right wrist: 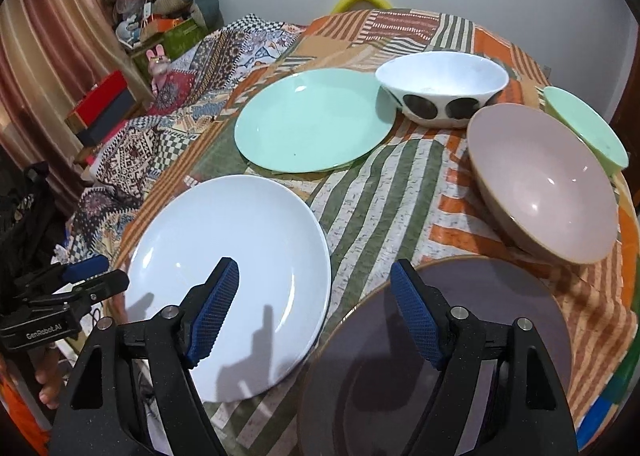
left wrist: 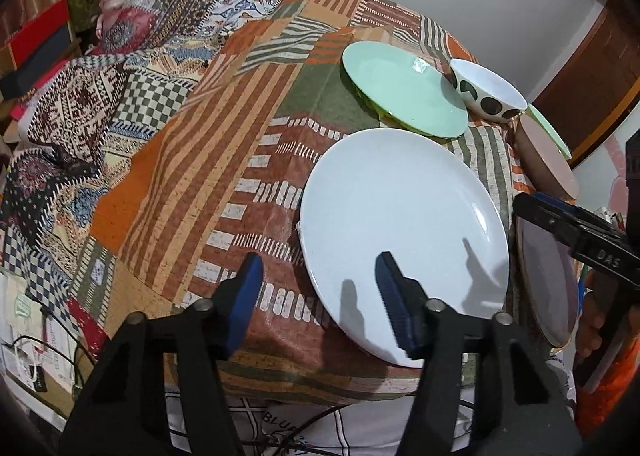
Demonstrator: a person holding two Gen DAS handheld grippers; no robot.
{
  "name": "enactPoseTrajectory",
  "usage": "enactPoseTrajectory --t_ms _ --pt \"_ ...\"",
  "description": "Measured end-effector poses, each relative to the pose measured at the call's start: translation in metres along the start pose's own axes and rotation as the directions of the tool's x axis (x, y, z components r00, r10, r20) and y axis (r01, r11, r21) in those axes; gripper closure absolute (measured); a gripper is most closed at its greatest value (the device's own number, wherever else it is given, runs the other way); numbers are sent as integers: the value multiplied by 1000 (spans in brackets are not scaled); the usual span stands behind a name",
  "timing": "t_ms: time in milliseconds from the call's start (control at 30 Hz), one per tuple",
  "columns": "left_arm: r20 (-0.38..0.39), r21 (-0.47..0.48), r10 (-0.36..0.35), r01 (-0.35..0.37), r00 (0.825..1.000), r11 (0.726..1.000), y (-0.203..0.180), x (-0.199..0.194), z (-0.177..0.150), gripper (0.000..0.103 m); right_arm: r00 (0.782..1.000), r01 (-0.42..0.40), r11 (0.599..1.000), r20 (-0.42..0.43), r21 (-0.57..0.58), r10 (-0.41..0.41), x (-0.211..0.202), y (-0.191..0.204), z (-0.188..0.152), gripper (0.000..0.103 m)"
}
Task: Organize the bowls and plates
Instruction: 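Close the left tool on the white plate rim while the right tool grips it too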
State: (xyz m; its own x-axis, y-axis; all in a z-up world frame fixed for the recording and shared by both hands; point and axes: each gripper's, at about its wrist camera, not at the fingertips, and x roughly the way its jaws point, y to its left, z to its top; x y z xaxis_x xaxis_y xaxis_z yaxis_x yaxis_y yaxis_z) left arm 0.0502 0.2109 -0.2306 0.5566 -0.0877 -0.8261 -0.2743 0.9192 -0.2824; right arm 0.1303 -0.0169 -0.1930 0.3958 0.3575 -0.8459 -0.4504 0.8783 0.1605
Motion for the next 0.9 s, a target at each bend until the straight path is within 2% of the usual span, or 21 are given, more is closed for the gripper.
enactPoseTrajectory --t_ms 167,300,367,433,633,900 --pt "-17 -1 -15 15 1000 1000 2 6 0 63 1000 2 1000 -31 -15 -2 12 1 3 45" --pt "-37 -12 -35 35 999 999 3 13 -2 67 998 -5 1000 -63 -16 4 21 0 3 54" --pt "-53 -19 -51 50 997 999 4 16 -2 73 997 -6 1000 -73 -14 5 25 0 4 60" --pt "-67 -19 -57 56 996 998 5 19 -3 75 996 -13 1000 -87 -8 13 29 -1 4 66" --pt "-91 -49 -86 81 992 995 10 27 -5 80 994 -12 1000 -110 -1 12 37 -3 5 75" --pt "-92 -36 -90 87 992 996 6 31 -4 80 992 -26 1000 -127 15 28 43 -3 4 76"
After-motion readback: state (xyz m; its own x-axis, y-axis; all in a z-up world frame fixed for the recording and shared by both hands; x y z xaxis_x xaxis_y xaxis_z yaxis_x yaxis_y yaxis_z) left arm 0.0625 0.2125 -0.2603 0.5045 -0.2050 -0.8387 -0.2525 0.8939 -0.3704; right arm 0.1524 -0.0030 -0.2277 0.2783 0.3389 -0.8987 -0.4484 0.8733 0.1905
